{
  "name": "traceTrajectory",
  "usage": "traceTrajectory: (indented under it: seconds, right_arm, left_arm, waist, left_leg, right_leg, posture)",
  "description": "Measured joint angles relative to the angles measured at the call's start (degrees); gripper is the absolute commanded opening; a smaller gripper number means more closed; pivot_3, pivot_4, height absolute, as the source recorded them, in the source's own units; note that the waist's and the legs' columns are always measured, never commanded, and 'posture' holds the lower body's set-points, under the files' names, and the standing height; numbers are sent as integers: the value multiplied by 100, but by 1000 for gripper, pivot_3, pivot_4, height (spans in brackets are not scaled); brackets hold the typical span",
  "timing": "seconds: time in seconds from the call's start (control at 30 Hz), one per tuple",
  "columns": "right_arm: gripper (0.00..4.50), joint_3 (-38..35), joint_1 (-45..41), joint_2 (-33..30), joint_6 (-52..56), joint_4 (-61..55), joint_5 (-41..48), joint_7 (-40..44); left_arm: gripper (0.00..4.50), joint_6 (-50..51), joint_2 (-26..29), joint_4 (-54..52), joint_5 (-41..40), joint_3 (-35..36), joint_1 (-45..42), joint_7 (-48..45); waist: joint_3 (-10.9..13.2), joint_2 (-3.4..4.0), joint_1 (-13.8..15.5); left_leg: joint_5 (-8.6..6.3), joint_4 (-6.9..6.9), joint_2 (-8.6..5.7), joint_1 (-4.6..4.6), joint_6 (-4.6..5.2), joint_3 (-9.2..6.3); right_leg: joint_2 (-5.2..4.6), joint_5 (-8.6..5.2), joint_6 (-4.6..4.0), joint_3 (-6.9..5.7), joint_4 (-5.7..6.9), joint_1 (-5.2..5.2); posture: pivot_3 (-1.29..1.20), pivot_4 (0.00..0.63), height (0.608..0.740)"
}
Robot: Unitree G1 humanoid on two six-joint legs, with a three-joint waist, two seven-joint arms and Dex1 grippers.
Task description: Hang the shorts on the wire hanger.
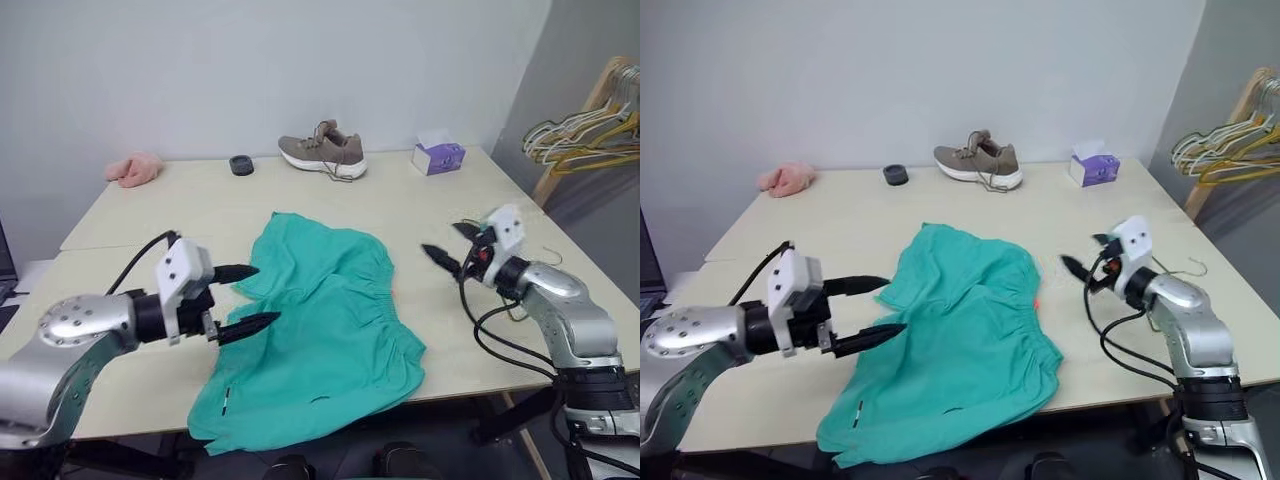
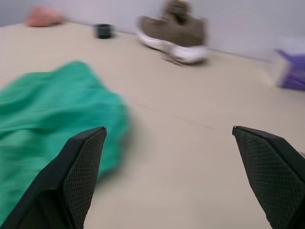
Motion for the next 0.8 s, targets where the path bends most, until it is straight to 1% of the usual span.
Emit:
traceTrajectory:
  seconds: [0.1, 0.27, 0.4, 0.53, 0.8]
  right_arm:
    - [4500, -128, 69, -19, -10, 425, -360, -599]
    - [4500, -141, 81, -158, 96, 1002, -732, -1057]
    - [4500, -141, 85, -306, 261, 1492, -893, -1050]
    - [4500, -34, 73, -371, 279, 1762, -913, -807]
    - [4500, 249, -402, -448, 137, 2403, -1066, -395]
  left_arm:
    - [4486, 76, -35, 286, -65, -371, -626, -252]
    - [4486, 58, -73, 727, -59, -802, -1272, -635]
    - [4486, -40, -95, 979, 31, -948, -1470, -829]
    - [4486, -70, -119, 1060, 79, -1001, -1504, -925]
    - [4486, -157, -127, 1081, 166, -1057, -1524, -944]
  waist:
    - [0, 3, -129]
    - [1, 8, -409]
    - [1, 9, -618]
    - [-1, 11, -760]
    - [-1, 9, -773]
  left_leg:
    - [0, 0, 2, -8, 0, 3]
    - [0, 4, 1, -6, 3, 12]
    - [0, 5, 6, -2, 3, 14]
    - [0, 2, 17, -1, 4, 9]
    - [0, 4, 17, -1, 4, 7]
  right_leg:
    - [6, -1, -1, 1, 0, -5]
    - [19, 0, 3, 8, 0, -2]
    - [23, 0, 4, 12, 2, 0]
    - [25, -2, 5, 10, 2, -1]
    - [28, -2, 6, 7, 0, 2]
  posture:
    - [-231, 0, 740]
    - [-253, 0, 740]
    - [-262, 0, 740]
    - [-261, 0, 740]
    - [-252, 0, 740]
